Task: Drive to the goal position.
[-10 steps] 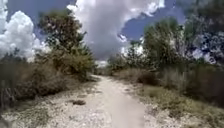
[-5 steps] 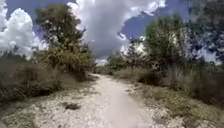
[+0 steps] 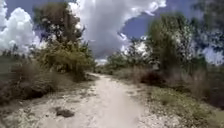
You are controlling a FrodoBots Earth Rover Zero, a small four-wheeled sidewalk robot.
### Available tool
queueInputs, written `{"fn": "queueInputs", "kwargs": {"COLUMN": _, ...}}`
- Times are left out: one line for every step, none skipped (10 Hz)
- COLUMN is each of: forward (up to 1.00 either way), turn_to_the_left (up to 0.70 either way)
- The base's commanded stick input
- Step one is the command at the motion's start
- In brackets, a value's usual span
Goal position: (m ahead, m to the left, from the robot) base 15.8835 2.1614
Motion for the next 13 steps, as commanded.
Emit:
{"fn": "queueInputs", "kwargs": {"forward": 0.5, "turn_to_the_left": 0.0}}
{"fn": "queueInputs", "kwargs": {"forward": 0.5, "turn_to_the_left": 0.0}}
{"fn": "queueInputs", "kwargs": {"forward": 0.5, "turn_to_the_left": 0.0}}
{"fn": "queueInputs", "kwargs": {"forward": 0.5, "turn_to_the_left": 0.0}}
{"fn": "queueInputs", "kwargs": {"forward": 0.5, "turn_to_the_left": 0.0}}
{"fn": "queueInputs", "kwargs": {"forward": 0.5, "turn_to_the_left": 0.0}}
{"fn": "queueInputs", "kwargs": {"forward": 0.5, "turn_to_the_left": 0.0}}
{"fn": "queueInputs", "kwargs": {"forward": 0.5, "turn_to_the_left": 0.0}}
{"fn": "queueInputs", "kwargs": {"forward": 0.5, "turn_to_the_left": 0.0}}
{"fn": "queueInputs", "kwargs": {"forward": 0.5, "turn_to_the_left": 0.0}}
{"fn": "queueInputs", "kwargs": {"forward": 0.5, "turn_to_the_left": 0.0}}
{"fn": "queueInputs", "kwargs": {"forward": 0.5, "turn_to_the_left": 0.0}}
{"fn": "queueInputs", "kwargs": {"forward": 0.5, "turn_to_the_left": 0.0}}
